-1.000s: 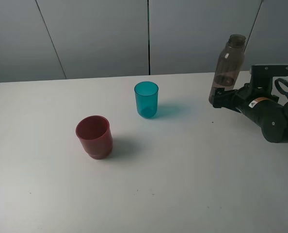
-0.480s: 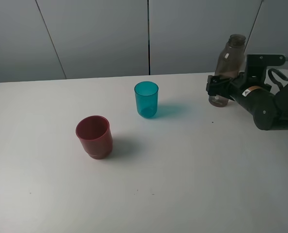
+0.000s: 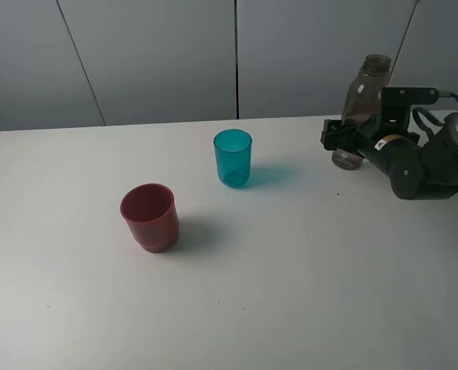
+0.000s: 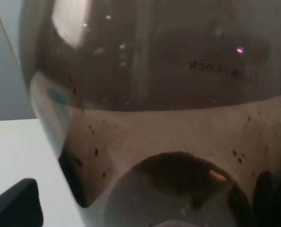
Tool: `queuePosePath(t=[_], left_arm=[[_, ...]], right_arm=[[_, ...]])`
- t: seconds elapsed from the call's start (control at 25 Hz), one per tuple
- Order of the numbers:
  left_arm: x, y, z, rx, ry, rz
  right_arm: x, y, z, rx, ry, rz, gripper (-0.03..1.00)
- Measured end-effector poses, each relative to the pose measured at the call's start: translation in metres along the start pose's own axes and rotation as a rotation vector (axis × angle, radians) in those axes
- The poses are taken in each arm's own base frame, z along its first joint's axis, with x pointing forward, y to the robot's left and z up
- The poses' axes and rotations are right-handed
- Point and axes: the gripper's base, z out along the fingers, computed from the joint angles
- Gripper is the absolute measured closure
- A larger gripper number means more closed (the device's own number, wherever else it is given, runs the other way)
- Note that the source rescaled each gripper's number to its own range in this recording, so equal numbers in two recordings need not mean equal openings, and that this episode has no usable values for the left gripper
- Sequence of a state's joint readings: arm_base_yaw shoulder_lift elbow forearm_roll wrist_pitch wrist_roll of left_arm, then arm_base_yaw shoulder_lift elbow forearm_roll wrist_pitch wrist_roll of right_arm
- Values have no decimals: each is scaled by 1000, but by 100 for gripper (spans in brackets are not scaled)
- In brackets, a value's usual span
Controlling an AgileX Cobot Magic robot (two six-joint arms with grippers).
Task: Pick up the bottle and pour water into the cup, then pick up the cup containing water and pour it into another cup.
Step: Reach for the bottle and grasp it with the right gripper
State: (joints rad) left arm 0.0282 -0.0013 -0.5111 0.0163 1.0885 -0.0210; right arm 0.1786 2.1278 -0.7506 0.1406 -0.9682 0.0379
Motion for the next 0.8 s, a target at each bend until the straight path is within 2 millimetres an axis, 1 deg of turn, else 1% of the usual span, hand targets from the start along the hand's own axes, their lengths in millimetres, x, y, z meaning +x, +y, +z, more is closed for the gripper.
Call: queuePosePath(t=[0.32, 0.52, 0.68, 0.8], left_arm=[[0, 0, 0, 0, 0, 4], [0, 0, 0, 0, 0, 4], [0, 0, 0, 0, 0, 2], [0, 0, 0, 0, 0, 2]], right_arm=[[-1, -1, 1, 5, -32, -70, -3], [-3, -6, 2, 20, -39, -74, -3], [-3, -6, 2, 18, -39, -75, -3], [-7, -5, 5, 15, -55, -77, -3]])
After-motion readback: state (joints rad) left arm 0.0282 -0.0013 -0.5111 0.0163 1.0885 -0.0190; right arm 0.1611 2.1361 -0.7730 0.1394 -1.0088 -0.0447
